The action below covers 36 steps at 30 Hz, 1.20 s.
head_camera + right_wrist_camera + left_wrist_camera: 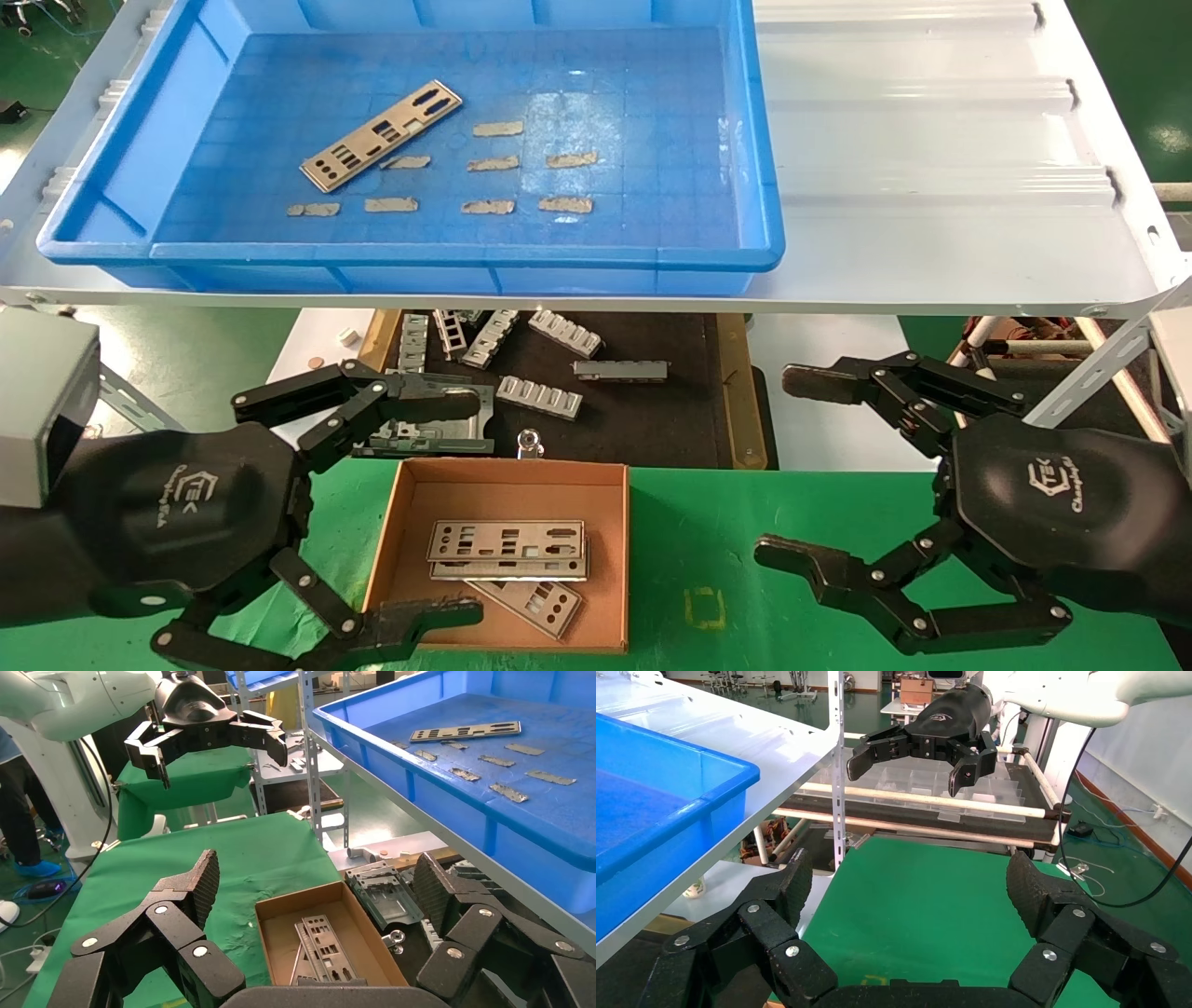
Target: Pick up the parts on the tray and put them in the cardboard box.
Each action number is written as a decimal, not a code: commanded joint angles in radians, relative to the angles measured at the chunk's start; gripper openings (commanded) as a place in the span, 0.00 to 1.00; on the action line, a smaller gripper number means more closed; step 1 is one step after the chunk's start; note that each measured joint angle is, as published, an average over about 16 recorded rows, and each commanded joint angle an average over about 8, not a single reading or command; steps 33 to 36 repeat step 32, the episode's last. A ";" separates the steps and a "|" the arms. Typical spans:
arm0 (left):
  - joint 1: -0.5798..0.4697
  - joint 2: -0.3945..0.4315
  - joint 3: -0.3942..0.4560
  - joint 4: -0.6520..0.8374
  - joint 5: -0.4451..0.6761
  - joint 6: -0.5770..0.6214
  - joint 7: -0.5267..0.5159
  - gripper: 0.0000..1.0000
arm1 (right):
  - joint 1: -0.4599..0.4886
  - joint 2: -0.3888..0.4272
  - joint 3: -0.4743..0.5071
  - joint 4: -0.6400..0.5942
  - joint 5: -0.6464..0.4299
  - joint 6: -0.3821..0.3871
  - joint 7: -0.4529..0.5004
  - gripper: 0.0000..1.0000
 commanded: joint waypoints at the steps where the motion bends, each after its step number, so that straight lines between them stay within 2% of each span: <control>1: 0.000 0.000 0.000 0.000 0.000 0.000 0.000 1.00 | 0.000 0.000 0.000 0.000 0.000 0.000 0.000 1.00; 36: 0.000 0.000 0.000 0.000 0.000 0.000 0.000 1.00 | 0.000 0.000 0.000 0.000 0.000 0.000 0.000 1.00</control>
